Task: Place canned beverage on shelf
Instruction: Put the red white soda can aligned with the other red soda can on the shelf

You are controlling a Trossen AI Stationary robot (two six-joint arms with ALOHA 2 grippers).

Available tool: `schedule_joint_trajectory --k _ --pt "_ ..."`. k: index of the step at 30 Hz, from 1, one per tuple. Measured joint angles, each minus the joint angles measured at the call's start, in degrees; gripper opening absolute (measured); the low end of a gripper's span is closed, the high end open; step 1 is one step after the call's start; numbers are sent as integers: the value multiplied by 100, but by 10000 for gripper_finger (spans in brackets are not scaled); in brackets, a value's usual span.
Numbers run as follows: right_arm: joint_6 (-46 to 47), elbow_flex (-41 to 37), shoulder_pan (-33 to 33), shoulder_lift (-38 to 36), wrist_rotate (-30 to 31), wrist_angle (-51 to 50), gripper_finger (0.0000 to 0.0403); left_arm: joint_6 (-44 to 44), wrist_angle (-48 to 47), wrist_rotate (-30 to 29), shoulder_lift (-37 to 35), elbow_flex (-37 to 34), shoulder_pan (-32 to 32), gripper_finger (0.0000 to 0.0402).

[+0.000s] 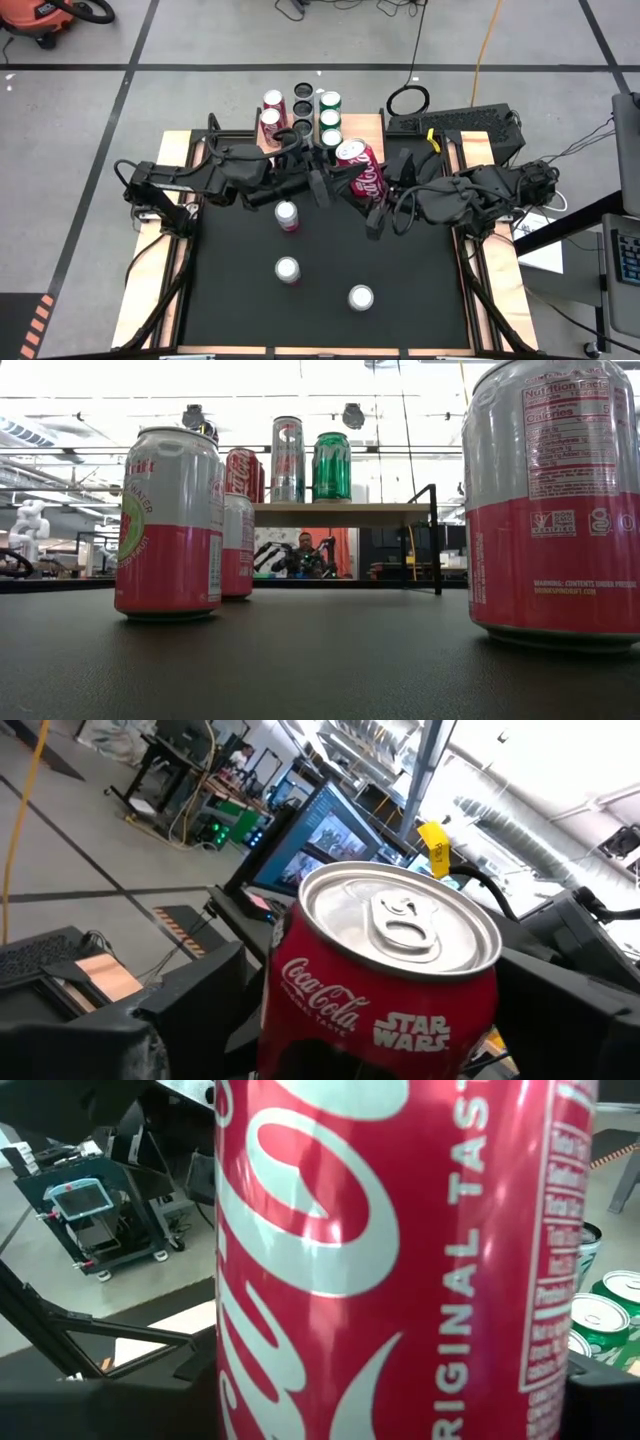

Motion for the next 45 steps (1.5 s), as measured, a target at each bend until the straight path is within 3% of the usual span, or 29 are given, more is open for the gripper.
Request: schedule_joint_trajectory --k 9,22,33,45 --pt "7 0 -37 0 -6 -5 288 28 20 35 -1 0 1 313" --pt "344 0 -32 -33 -650 -41 369 164 -43 385 -11 -9 3 308" --pt "379 2 -32 -117 -973 -221 380 213 -20 614 -71 -13 3 307" --pt "816 2 -32 -471 -2523 -1096 380 724 -218 1347 -414 -9 72 307"
